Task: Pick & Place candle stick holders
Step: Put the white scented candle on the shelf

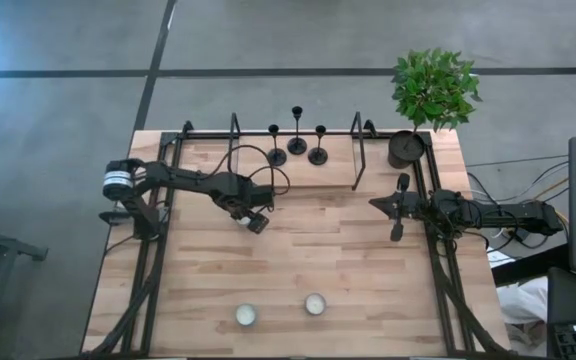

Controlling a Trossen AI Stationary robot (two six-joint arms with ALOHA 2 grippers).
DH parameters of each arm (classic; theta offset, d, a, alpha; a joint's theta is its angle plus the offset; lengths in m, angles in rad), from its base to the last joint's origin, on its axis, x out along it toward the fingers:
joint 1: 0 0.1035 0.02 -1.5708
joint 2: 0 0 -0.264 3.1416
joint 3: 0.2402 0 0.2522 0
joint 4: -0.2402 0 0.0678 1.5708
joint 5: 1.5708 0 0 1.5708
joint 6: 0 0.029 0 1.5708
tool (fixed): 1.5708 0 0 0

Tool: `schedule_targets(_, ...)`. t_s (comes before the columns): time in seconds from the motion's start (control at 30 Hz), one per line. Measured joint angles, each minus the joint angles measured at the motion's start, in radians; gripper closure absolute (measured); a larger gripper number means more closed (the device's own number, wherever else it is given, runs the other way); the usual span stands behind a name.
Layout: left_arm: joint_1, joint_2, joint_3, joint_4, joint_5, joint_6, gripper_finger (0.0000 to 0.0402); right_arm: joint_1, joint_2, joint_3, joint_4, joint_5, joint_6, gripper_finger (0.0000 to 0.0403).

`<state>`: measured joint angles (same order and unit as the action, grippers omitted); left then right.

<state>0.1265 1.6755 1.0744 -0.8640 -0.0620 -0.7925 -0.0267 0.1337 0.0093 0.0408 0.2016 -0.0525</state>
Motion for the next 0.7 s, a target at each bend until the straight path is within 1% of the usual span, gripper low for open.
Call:
schedule_targets(0.37, -0.001, 0.044, 0.000, 0.056, -0.001, 0.008, 0.0032, 0.000, 0.000, 0.000, 0.000, 0.000, 0.000, 0.0394)
schedule_targets(0.7, -0.001, 0.046, 0.000, 0.056, -0.001, 0.037, 0.0032, 0.000, 0.000, 0.000, 0.000, 0.000, 0.000, 0.0394)
